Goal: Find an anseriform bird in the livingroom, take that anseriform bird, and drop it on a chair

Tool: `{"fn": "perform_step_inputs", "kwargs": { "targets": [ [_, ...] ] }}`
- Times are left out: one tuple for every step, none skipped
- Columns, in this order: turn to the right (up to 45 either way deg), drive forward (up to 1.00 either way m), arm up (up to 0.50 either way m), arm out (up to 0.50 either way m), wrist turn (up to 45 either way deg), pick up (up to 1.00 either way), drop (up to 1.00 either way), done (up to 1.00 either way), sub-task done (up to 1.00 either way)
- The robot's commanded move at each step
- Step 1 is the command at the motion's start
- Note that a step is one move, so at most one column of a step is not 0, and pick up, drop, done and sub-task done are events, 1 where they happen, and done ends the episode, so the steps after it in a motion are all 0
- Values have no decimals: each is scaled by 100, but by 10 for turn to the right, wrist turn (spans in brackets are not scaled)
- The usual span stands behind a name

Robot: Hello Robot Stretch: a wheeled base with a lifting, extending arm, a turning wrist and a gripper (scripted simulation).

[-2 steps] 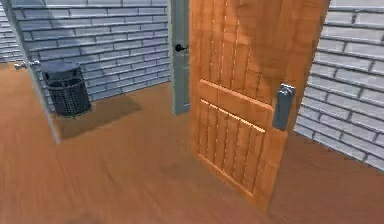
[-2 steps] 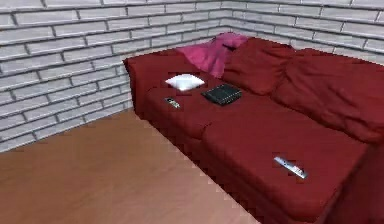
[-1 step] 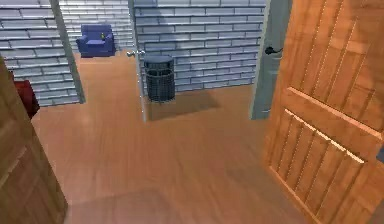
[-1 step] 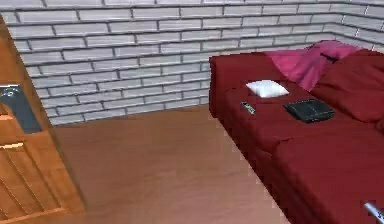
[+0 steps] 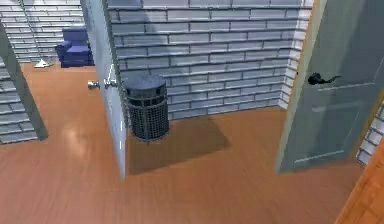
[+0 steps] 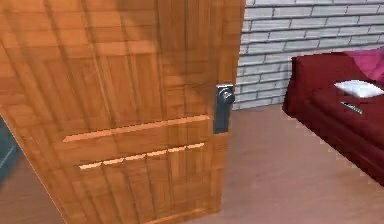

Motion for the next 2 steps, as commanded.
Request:
{"fn": "perform_step_inputs", "kwargs": {
  "targets": [
    [0, 85, 0, 0, 0, 0, 0, 0, 0],
    [240, 0, 0, 0, 0, 0, 0, 0, 0]
  ]
}}
